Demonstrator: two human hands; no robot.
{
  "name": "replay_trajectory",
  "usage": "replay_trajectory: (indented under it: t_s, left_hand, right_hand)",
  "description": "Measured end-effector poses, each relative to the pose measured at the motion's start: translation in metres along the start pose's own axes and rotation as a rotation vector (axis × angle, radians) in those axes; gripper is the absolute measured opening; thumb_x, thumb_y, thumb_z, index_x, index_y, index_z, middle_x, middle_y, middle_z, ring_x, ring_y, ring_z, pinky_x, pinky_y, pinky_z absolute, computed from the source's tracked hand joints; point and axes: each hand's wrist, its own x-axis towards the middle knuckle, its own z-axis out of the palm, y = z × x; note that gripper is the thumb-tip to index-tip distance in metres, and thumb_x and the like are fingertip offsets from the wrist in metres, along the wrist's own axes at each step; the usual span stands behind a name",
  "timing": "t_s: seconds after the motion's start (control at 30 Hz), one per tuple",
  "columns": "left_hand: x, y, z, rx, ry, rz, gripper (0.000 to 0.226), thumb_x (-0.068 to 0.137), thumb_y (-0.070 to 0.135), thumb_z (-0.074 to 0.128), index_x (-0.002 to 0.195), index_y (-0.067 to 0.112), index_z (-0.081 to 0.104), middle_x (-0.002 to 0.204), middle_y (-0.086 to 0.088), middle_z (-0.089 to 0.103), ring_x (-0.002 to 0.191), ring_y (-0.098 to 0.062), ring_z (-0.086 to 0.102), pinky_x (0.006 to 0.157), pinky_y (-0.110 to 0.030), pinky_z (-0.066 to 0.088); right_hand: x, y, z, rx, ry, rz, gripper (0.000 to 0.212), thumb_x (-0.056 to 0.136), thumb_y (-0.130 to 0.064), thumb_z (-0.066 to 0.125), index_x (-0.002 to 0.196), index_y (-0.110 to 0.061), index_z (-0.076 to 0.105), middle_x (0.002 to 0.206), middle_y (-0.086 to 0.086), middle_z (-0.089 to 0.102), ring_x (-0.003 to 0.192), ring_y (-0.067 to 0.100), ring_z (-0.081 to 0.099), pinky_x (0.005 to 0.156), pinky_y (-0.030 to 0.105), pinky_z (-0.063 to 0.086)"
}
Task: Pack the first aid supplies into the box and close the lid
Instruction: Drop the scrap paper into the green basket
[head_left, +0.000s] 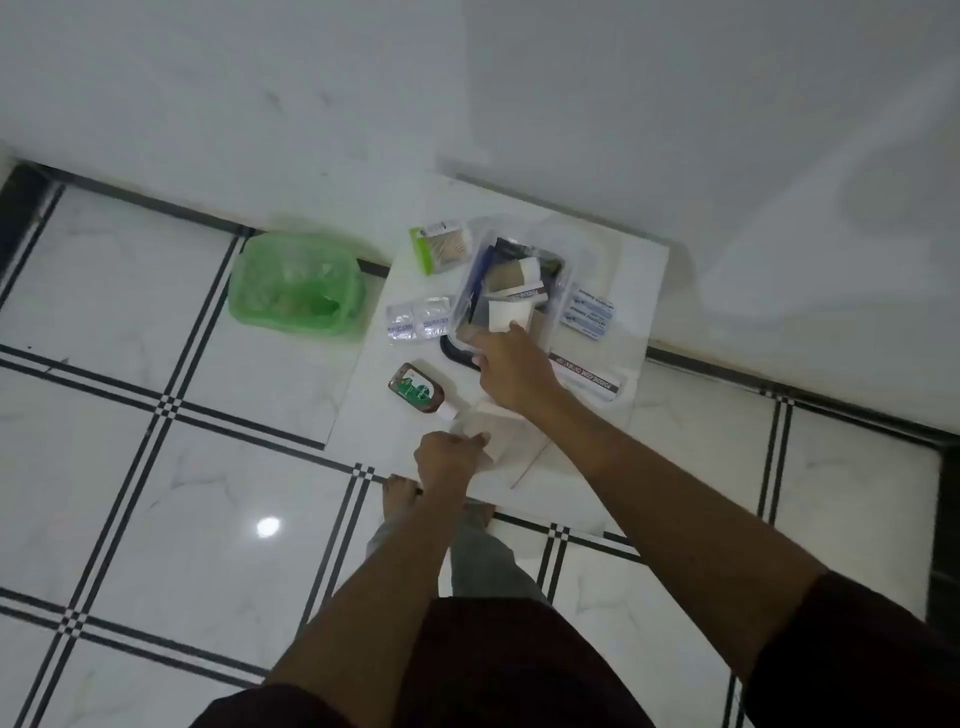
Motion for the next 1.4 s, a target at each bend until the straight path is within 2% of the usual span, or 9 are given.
replay_trajectory:
  t_s: [0.07,0.13,0.23,0.3,0.47,0.6,0.87,1.13,1.4]
  left_hand:
    - [-0.003,0.001,0.000,-0.021,0.002,-0.001,0.041,0.075,0.035,0.077,0.101,0.004,0.069,0.102,-0.008,0.070,0.094,-0.027,0.066,0.088,-0.032,0.050]
    - [-0.005,-0.003,0.001,-0.076,-0.011,-0.021,0.034,0.074,0.028,0.077,0.098,0.005,0.071,0.097,-0.010,0.073,0.088,-0.027,0.068,0.088,-0.033,0.054]
    - [-0.012,-0.005,-0.004,-0.079,-0.068,0.010,0.013,0.075,0.019,0.075,0.078,0.007,0.071,0.067,-0.006,0.070,0.070,-0.022,0.069,0.081,-0.036,0.058]
    - [-0.018,-0.003,-0.016,-0.029,-0.093,0.073,0.016,0.075,0.018,0.074,0.062,0.012,0.066,0.057,-0.002,0.065,0.062,-0.020,0.067,0.075,-0.033,0.059]
    - [-0.022,0.011,-0.064,-0.043,-0.102,0.132,0.012,0.070,0.015,0.076,0.065,0.006,0.070,0.054,-0.004,0.068,0.055,-0.018,0.068,0.054,-0.024,0.055]
    - [-0.023,0.033,-0.107,-0.080,-0.119,0.134,0.013,0.067,0.010,0.077,0.067,0.000,0.070,0.059,-0.012,0.070,0.052,-0.018,0.068,0.037,-0.016,0.042]
    - [-0.032,0.062,-0.168,-0.315,0.049,0.233,0.014,0.072,0.004,0.070,0.061,0.001,0.062,0.054,-0.010,0.064,0.035,-0.013,0.060,0.031,-0.013,0.033]
    - [0.005,0.081,-0.226,-0.612,0.182,0.236,0.015,0.075,0.007,0.070,0.063,0.002,0.063,0.066,-0.013,0.066,0.044,-0.016,0.065,0.034,-0.014,0.039]
    - [0.124,0.093,-0.304,-0.678,0.246,0.125,0.017,0.076,0.009,0.072,0.064,-0.001,0.065,0.067,-0.019,0.069,0.050,-0.022,0.065,0.035,-0.015,0.041]
  right_hand:
    - [0.001,0.003,0.000,0.051,0.052,0.020,0.022,0.087,-0.006,0.057,0.107,-0.010,0.063,0.097,0.013,0.069,0.099,0.029,0.059,0.081,0.034,0.045]
    - [0.002,0.004,-0.001,0.101,0.089,0.037,0.015,0.085,-0.010,0.061,0.099,-0.010,0.065,0.093,0.009,0.070,0.091,0.026,0.061,0.066,0.026,0.038]
    - [0.002,0.006,-0.007,0.208,0.143,0.035,0.010,0.084,-0.009,0.063,0.093,-0.008,0.066,0.088,0.007,0.071,0.079,0.018,0.061,0.064,0.024,0.038]
    - [-0.002,0.005,-0.013,0.208,0.212,0.008,0.008,0.084,-0.009,0.063,0.092,-0.008,0.067,0.087,0.007,0.071,0.076,0.015,0.059,0.063,0.023,0.038]
    - [-0.008,0.000,-0.026,0.221,0.294,-0.003,0.009,0.083,-0.010,0.066,0.091,-0.009,0.069,0.084,0.007,0.071,0.073,0.017,0.060,0.057,0.019,0.038]
    - [-0.007,-0.012,-0.036,0.224,0.323,-0.004,0.007,0.082,-0.012,0.064,0.087,-0.010,0.067,0.081,0.007,0.070,0.071,0.019,0.062,0.061,0.030,0.053]
    - [-0.002,-0.044,-0.058,0.269,0.339,-0.069,0.023,0.079,-0.008,0.057,0.060,-0.014,0.045,0.062,0.002,0.051,0.060,0.021,0.048,0.052,0.027,0.034]
    - [0.051,-0.113,-0.059,0.293,0.399,-0.234,0.006,0.086,-0.016,0.059,0.085,-0.012,0.063,0.084,0.002,0.065,0.075,0.017,0.057,0.062,0.029,0.046]
    - [0.160,-0.188,0.007,0.316,0.255,-0.217,0.009,0.084,-0.013,0.058,0.091,-0.012,0.065,0.090,0.006,0.069,0.085,0.025,0.062,0.070,0.034,0.051]
